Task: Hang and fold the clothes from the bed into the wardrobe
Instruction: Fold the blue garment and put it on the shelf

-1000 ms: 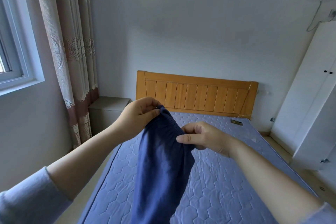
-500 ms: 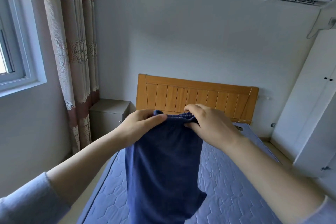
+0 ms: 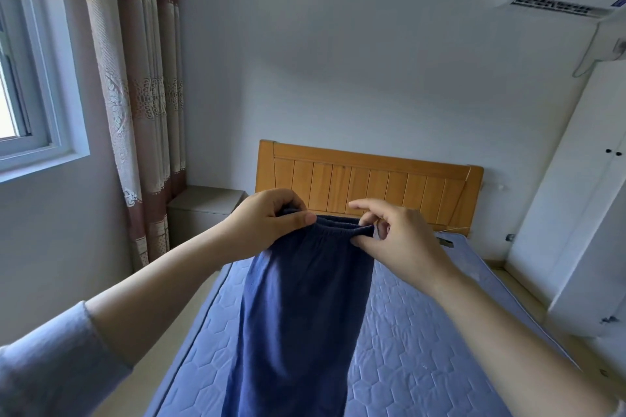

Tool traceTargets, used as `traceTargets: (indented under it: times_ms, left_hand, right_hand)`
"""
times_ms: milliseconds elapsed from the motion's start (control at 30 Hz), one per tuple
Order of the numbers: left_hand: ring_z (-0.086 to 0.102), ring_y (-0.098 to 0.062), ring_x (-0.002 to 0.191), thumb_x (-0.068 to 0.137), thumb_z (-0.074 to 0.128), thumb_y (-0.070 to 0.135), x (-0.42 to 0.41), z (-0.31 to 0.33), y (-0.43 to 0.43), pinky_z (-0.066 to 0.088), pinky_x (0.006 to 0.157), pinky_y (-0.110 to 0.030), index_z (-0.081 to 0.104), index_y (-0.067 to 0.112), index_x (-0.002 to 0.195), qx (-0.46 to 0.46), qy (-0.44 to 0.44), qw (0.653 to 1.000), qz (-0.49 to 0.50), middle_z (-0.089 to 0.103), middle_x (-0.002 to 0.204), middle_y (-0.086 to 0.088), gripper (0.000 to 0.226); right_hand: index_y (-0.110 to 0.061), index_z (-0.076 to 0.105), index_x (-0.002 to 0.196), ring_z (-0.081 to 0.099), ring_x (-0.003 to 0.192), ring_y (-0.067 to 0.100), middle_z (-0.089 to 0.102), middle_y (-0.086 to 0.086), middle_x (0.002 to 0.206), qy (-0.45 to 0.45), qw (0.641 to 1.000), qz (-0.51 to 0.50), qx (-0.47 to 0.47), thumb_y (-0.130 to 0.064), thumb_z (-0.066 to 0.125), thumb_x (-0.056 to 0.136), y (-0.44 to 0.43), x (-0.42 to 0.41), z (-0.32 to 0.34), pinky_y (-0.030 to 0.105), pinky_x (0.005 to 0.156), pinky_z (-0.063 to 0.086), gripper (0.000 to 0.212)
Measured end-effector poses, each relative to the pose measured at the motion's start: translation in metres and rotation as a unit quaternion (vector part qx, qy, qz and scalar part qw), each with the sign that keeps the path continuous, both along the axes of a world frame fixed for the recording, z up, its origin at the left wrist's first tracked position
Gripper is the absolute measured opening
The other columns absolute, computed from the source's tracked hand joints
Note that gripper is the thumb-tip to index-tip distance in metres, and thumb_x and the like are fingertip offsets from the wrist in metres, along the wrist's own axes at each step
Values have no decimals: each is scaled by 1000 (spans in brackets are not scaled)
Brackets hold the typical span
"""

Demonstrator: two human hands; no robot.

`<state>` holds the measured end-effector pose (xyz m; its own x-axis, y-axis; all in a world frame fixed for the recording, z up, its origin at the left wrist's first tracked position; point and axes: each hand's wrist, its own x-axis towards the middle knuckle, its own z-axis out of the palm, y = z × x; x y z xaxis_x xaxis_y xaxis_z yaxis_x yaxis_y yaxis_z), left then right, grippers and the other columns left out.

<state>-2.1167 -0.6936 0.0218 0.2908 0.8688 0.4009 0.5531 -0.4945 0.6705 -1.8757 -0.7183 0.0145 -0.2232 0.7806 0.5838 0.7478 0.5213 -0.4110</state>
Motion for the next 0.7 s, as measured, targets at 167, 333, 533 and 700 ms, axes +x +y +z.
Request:
traceTargets:
  times_ms: [167, 333, 533, 700]
  left_hand:
    - [55, -5, 72, 87, 68, 35, 2, 9, -4, 45, 71, -25, 64, 32, 78, -1, -37, 997, -73, 63, 73, 17, 11]
    - [59, -5, 78, 88, 69, 32, 2, 11, -8, 49, 77, -28, 65, 32, 81, 17, -38, 996, -73, 67, 82, 13, 8]
    - [63, -10, 84, 87, 70, 31, -11, 11, -8, 51, 83, -38, 67, 31, 83, 28, -37, 998, -40, 69, 84, 12, 6]
    - [64, -25, 89, 75, 72, 44, -28, 1, -8, 50, 87, -47, 68, 22, 90, -17, 13, 999, -48, 69, 90, -5, 27]
  right_hand:
    - [-37, 63, 112, 62, 88, 7, 64, -7, 91, 209, 973, 56, -84, -13, 74, 81, 2, -9, -18, 18, 80, 50, 40]
    - [-44, 47, 125, 65, 71, 10, 58, -9, 100, 265, 956, 49, -116, -14, 73, 81, 2, -16, -25, 22, 65, 55, 59]
    - [-13, 73, 107, 71, 97, 22, 75, 9, 101, 291, 890, 118, -330, -11, 71, 86, 10, -3, -26, 29, 84, 58, 22]
    - [-15, 79, 88, 72, 90, 17, 76, 7, 97, 375, 864, 171, -290, -11, 79, 70, 3, -3, -21, 20, 74, 55, 19]
